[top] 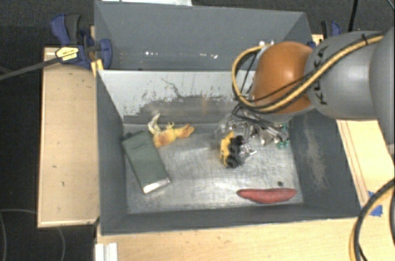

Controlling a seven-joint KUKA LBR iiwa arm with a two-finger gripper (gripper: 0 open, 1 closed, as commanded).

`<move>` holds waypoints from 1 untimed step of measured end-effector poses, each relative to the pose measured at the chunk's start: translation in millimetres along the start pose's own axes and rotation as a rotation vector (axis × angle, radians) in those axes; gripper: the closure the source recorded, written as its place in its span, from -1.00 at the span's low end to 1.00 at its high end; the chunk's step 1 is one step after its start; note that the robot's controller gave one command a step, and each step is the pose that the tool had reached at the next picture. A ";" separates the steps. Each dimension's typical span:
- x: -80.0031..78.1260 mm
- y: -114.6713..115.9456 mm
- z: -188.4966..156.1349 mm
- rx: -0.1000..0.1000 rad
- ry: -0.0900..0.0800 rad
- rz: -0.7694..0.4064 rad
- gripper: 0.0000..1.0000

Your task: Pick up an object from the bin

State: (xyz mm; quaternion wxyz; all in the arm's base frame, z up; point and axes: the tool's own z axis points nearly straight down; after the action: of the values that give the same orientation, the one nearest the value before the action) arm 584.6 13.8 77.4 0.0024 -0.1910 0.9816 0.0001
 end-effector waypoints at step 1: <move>0.8 0.5 -3.2 -0.001 0.001 0.000 1.00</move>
Offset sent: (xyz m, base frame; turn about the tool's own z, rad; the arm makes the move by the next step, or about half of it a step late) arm -0.0001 -0.0001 0.0687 0.0000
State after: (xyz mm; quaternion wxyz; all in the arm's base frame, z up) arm 583.6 13.9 80.5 0.0017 -0.1912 0.9816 0.0004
